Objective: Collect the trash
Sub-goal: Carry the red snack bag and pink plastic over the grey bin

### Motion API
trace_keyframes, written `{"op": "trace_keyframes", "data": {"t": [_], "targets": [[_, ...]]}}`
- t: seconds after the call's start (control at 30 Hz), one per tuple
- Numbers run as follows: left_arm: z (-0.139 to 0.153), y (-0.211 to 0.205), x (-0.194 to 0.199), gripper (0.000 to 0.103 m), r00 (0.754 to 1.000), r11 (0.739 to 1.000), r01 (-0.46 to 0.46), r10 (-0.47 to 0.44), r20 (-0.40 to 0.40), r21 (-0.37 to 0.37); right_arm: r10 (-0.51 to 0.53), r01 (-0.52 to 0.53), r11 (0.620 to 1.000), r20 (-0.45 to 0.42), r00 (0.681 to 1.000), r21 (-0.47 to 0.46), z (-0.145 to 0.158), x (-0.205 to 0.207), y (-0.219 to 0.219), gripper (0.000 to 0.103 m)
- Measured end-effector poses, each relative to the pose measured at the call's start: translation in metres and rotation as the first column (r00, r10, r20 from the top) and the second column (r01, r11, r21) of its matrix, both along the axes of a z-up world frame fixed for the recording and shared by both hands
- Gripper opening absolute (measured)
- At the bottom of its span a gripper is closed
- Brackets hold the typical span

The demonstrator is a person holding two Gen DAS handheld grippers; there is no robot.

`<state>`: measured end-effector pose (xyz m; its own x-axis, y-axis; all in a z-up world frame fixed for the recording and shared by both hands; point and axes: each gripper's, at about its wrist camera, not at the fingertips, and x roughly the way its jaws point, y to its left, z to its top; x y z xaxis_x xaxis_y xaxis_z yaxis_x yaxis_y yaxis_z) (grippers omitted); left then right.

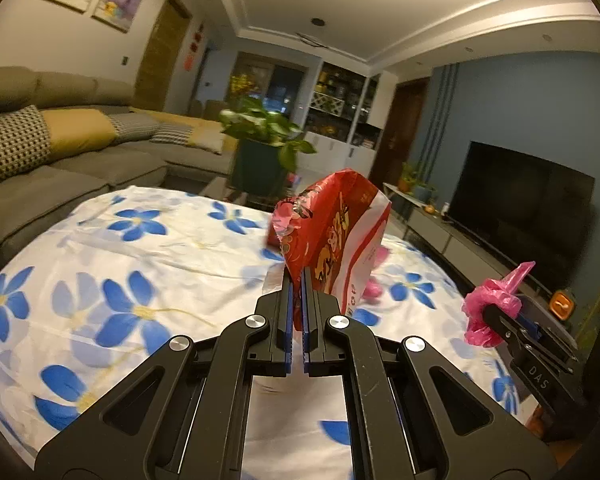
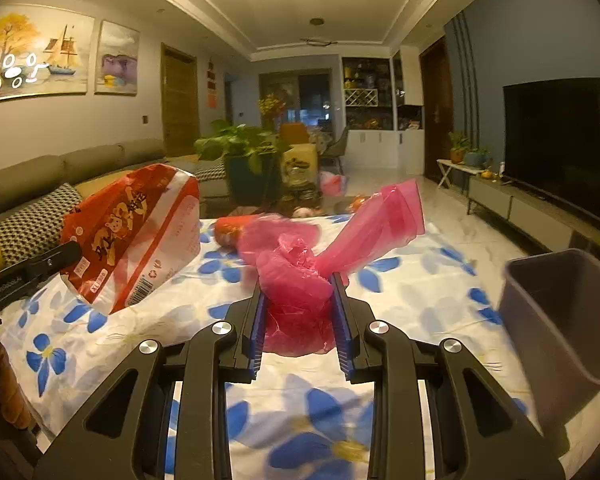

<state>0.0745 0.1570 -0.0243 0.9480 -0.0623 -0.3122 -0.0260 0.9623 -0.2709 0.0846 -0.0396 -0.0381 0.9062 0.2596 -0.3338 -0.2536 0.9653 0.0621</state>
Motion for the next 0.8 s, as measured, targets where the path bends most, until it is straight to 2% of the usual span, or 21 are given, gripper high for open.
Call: {"op": "trace_keyframes", "data": {"t": [0.47,0.8], "targets": [[0.013,-0.083,0.017,0.003,0.988,0.986,0.155,-0.156,0.02,0.06,-0.152,0.151,0.988,0.05,0.987,0.032,0.013,-0.02,-0.067,0.03],[0.013,-0.134,0.033,0.003,0.968,0.963,0.248,-0.25,0.013,0.109,-0.276,0.271,0.96,0.069,0.959,0.074,0.012,-0.027,-0.118,0.03]]}}
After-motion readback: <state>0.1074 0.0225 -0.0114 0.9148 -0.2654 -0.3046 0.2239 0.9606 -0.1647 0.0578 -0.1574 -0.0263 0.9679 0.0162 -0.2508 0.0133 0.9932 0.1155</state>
